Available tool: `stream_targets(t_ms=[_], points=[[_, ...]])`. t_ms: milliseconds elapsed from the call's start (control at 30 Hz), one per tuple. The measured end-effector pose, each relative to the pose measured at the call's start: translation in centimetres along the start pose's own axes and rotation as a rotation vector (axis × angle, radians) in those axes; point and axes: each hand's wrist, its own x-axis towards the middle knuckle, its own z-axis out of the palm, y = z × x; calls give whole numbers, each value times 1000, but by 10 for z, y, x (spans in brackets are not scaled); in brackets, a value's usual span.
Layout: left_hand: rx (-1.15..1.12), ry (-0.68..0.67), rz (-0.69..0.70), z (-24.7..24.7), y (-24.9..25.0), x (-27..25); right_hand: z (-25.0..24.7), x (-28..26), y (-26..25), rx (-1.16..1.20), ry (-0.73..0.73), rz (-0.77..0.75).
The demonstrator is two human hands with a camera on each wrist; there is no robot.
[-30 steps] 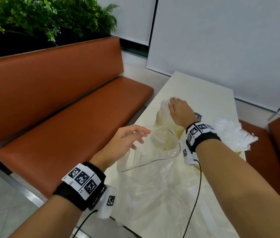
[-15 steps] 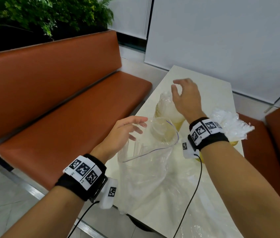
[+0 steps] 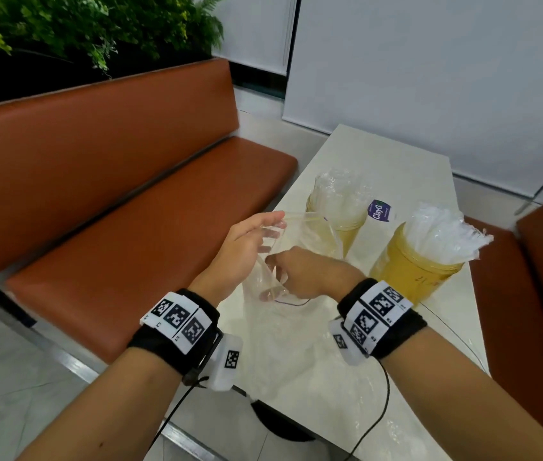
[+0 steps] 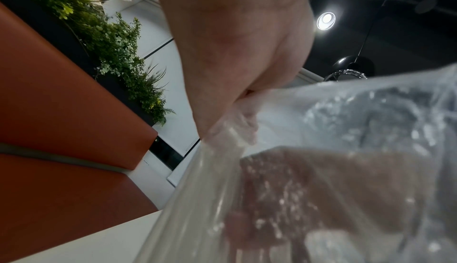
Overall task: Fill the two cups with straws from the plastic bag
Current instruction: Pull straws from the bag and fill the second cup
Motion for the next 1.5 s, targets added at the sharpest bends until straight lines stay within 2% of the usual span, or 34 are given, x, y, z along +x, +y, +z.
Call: stream_targets(t_ms=[200, 333, 500, 600, 733, 867, 1000, 1067, 1167, 1267, 1367, 1433, 1500], points=[[-48, 29, 8, -7, -6, -4, 45, 16, 17, -57, 261, -194], [-105, 58, -6, -7, -13, -8, 56, 21, 11, 131, 329, -232], [-267, 109, -46, -5, -13, -13, 58, 21, -4, 407, 325, -112], [-284, 98, -72, -6, -10, -15, 58, 21, -7, 524, 338, -84], [-151, 50, -8, -13, -11, -11, 38, 5, -14, 683, 327, -61], [-50, 0, 34, -25, -13, -9, 5, -10, -8, 687, 472, -56], [44, -198, 59, -32, -12, -18, -33, -24, -5, 690, 586, -72], [138, -230, 57, -26, -11, -21, -50, -29, -9, 695, 653, -117], [242, -125, 83, -9, -12, -18, -66, -30, -17, 673, 778, -190], [151, 39, 164, 2, -15, -10, -66, -24, -24, 752, 879, -245], [105, 51, 155, 7, -14, -3, -54, -18, -27, 925, 856, -156], [120, 38, 163, 9, -12, -2, -41, -13, -26, 878, 788, -128], [157, 50, 147, 9, -18, 3, -27, -5, -27, 742, 780, -92]])
